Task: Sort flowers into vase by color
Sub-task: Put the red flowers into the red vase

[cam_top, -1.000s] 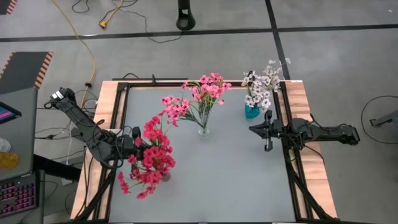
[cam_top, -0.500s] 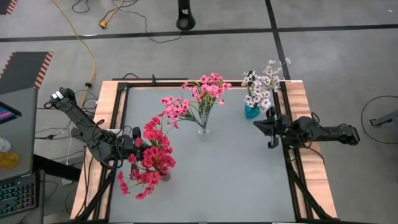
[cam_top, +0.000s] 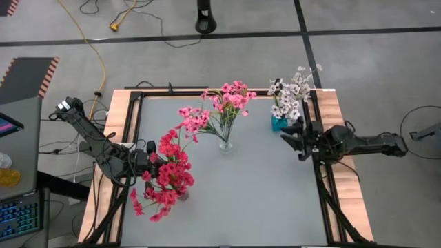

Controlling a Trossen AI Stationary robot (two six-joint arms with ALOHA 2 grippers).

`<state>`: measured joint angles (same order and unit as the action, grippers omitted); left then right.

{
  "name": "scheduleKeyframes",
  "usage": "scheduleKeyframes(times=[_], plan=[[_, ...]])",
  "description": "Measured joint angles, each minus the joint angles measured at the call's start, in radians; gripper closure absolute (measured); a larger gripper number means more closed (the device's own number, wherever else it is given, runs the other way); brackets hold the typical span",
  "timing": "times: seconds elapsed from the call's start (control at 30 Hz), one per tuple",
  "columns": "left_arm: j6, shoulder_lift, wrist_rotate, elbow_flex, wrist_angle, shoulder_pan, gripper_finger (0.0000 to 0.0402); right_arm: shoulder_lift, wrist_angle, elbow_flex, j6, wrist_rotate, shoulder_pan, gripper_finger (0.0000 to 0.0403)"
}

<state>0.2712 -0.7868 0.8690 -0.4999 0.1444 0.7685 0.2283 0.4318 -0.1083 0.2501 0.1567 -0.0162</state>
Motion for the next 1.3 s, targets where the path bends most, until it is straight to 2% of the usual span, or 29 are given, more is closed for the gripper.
scheduleKeyframes(times=[0.13,0.3,0.63,1.3], plan=[[-0.007,0.0,-0.027,0.0,0.001,0.0,0.0401,0.139,0.015,-0.057,-0.05,-0.001,-0.009,0.0135],[-0.031,0.0,-0.045,0.0,0.002,0.0,0.0401,0.356,0.028,-0.166,-0.102,0.0,-0.052,0.0097],[-0.043,0.0,-0.046,0.0,0.001,0.0,0.0401,0.796,0.027,-0.424,-0.18,0.0,-0.126,0.0092],[-0.094,0.0,-0.049,0.0,-0.004,0.0,0.0401,1.459,0.025,-0.879,-0.119,0.009,-0.235,0.0092]])
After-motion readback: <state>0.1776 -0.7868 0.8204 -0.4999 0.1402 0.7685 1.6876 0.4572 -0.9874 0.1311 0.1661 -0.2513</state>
